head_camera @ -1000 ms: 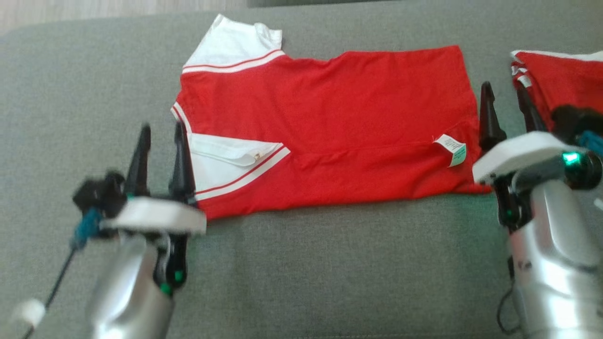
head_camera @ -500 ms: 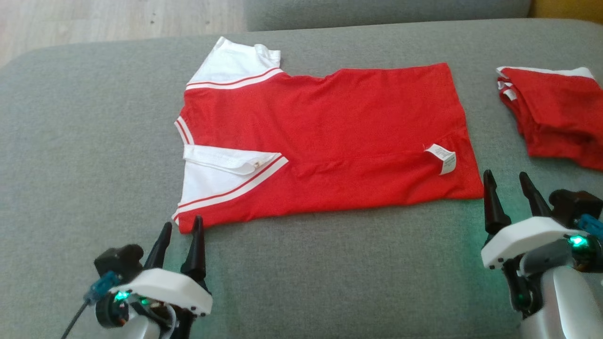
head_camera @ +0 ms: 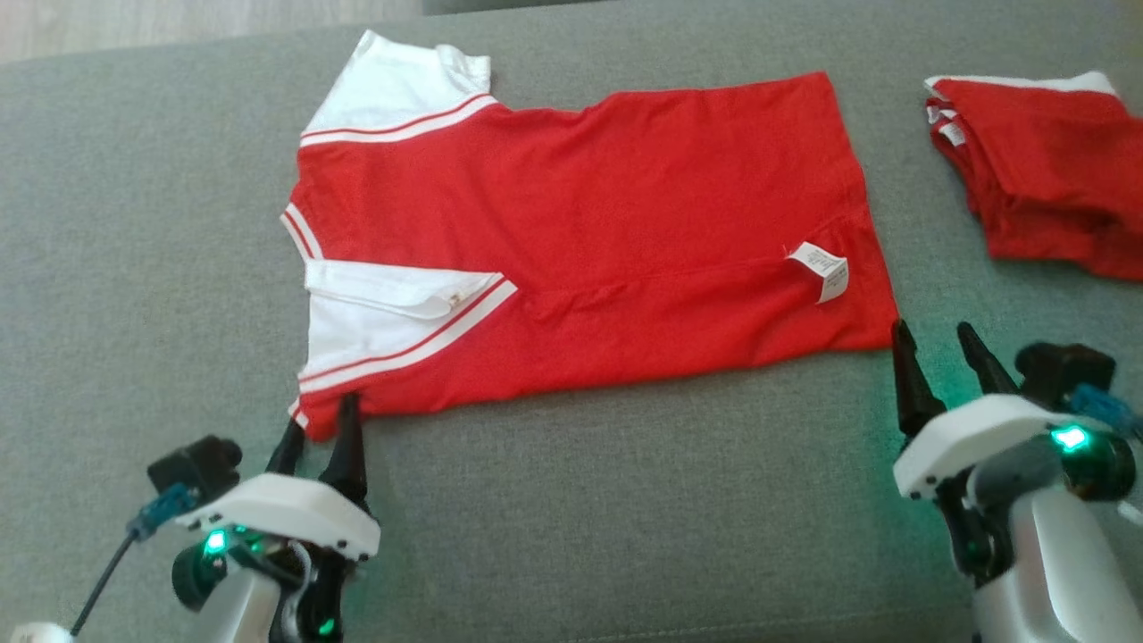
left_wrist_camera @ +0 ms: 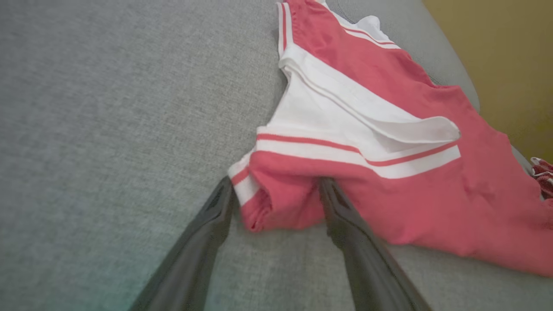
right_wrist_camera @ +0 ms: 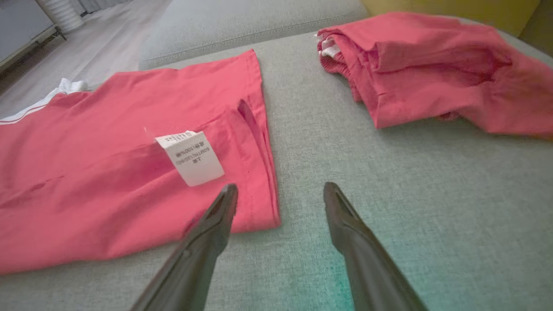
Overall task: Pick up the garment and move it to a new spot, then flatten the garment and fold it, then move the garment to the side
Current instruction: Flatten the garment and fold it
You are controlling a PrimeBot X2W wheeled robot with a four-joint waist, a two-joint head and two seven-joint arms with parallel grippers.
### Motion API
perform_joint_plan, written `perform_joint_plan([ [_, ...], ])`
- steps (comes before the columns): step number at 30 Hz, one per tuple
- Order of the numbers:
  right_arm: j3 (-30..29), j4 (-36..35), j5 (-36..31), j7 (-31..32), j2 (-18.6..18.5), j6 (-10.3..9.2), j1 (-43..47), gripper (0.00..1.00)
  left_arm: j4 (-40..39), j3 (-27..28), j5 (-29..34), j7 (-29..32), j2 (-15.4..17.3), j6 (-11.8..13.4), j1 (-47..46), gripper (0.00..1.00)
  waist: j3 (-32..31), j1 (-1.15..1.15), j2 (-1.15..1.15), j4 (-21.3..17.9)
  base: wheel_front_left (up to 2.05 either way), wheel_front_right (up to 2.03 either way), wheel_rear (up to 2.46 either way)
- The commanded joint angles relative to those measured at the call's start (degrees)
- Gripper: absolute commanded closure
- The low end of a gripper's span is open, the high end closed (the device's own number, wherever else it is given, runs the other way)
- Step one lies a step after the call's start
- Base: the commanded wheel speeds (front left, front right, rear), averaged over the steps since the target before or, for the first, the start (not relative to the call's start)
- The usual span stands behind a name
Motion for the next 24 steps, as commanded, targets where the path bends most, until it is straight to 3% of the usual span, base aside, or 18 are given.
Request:
perform_joint_plan([
  [1, 1.5, -1.7, -0.2, 0.0, -0.3, 0.37, -2.7, 0.0, -0.8, 2.0, -0.2, -0.2, 0.3, -0.1, -1.7, 0.0, 0.2, 0.0, 0.0, -0.1, 0.0, 0.0, 0.0],
  [2, 1.5, -0.8, -0.3, 0.1, -0.3, 0.37, -3.4, 0.0, -0.5, 2.0, -0.2, -0.3, 0.2, -0.2, -1.9, 0.09, 0.4, 0.0, 0.0, -0.1, 0.0, 0.0, 0.0],
  [3, 1.6, 1.1, -0.6, 0.3, -0.3, 0.37, -4.7, 0.0, 0.0, 1.8, -0.2, -0.6, 0.0, -0.4, -2.3, 0.63, 0.7, 0.0, 0.0, 0.0, 0.0, 0.0, 0.0],
  [5, 1.9, 3.3, -0.7, 0.7, -0.3, 0.37, -6.1, 0.0, 0.4, 1.6, -0.2, -0.9, -0.1, -0.6, -2.6, 0.98, 0.9, 0.0, 0.0, 0.1, 0.0, 0.0, 0.0],
  [10, 3.1, 9.2, 0.5, 3.8, -0.3, 0.37, -8.6, 0.0, 0.0, 1.1, 0.4, -2.2, -0.2, -1.1, -3.2, 1.0, 1.0, 0.0, 0.0, 0.8, 0.0, 0.0, 0.0],
  [11, 3.2, 10.1, 0.4, 4.1, -0.3, 0.37, -9.1, 0.05, -0.3, 1.1, 0.5, -2.5, -0.2, -1.2, -3.3, 1.0, 0.9, 0.0, 0.0, 0.9, 0.0, 0.0, 0.0],
  [12, 3.4, 10.9, 0.8, 4.4, -0.3, 0.37, -9.5, 0.3, -0.6, 1.1, 0.6, -2.9, -0.2, -1.3, -3.3, 1.0, 0.8, 0.0, 0.0, 1.1, 0.0, 0.0, 0.0],
  [13, 3.5, 11.6, 1.5, 4.6, -0.3, 0.37, -9.9, 0.61, -1.0, 1.1, 0.7, -3.1, -0.1, -1.4, -3.4, 1.0, 0.6, 0.0, 0.0, 1.3, 0.0, 0.0, 0.0],
  [15, 3.6, 12.4, 2.2, 4.5, -0.3, 0.37, -10.6, 1.0, -1.7, 1.0, 1.0, -3.6, 0.1, -1.5, -3.4, 1.0, 0.2, 0.0, 0.0, 1.5, 0.0, 0.0, 0.0],
  [24, 1.1, 11.1, 5.4, 3.6, -0.3, 0.37, -13.5, 1.0, -8.4, 0.9, 2.3, -4.0, 2.1, -1.4, -4.1, 1.0, -3.5, 0.0, 0.0, 1.6, 0.0, 0.0, 0.0],
])
